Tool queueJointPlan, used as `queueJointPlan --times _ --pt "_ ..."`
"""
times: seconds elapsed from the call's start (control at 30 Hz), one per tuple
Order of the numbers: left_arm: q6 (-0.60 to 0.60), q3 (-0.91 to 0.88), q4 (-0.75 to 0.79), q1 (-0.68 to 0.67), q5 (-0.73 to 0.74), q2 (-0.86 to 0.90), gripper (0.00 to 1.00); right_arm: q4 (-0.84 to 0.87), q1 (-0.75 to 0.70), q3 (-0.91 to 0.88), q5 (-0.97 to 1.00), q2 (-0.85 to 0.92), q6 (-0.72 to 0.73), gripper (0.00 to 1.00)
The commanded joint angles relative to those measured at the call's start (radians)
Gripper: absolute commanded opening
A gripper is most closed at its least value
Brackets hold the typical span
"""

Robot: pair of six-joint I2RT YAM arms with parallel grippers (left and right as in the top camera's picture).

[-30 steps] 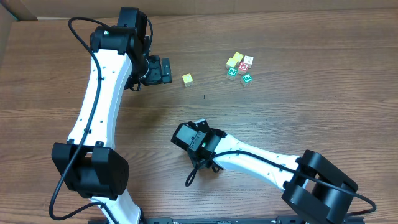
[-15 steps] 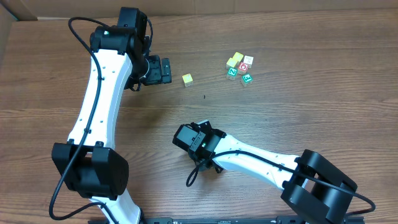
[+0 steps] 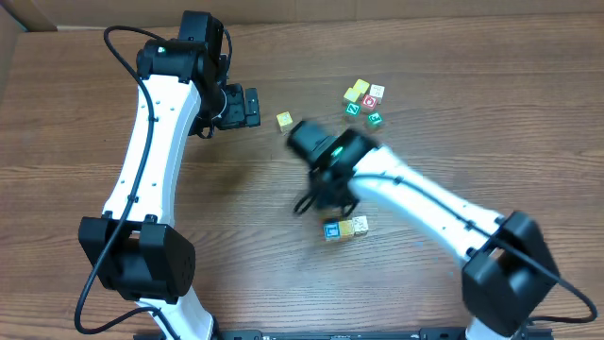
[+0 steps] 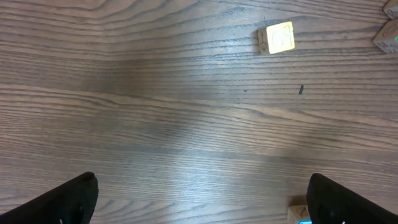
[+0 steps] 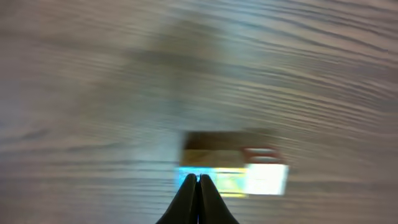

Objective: Flip 3 blocks

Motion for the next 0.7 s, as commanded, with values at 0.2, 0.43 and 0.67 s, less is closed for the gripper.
queueJointPlan --times 0.2,0.43,0.67 --pt "-0.014 0.002 0.005 -0.004 -0.006 0.008 1.00 -0.133 -0.405 0.016 -0.240 -0.050 -0.134 0.04" --pt "-0.007 0.000 -0.040 -0.005 0.084 0.009 1.00 -0.199 -0.613 -0.059 -0.366 -0.068 -0.246 0.04" --pt "-0.025 -0.100 -0.141 -0.106 0.118 0.009 0.61 0.013 -0.624 -0.335 -0.423 -0.139 -0.256 0.04"
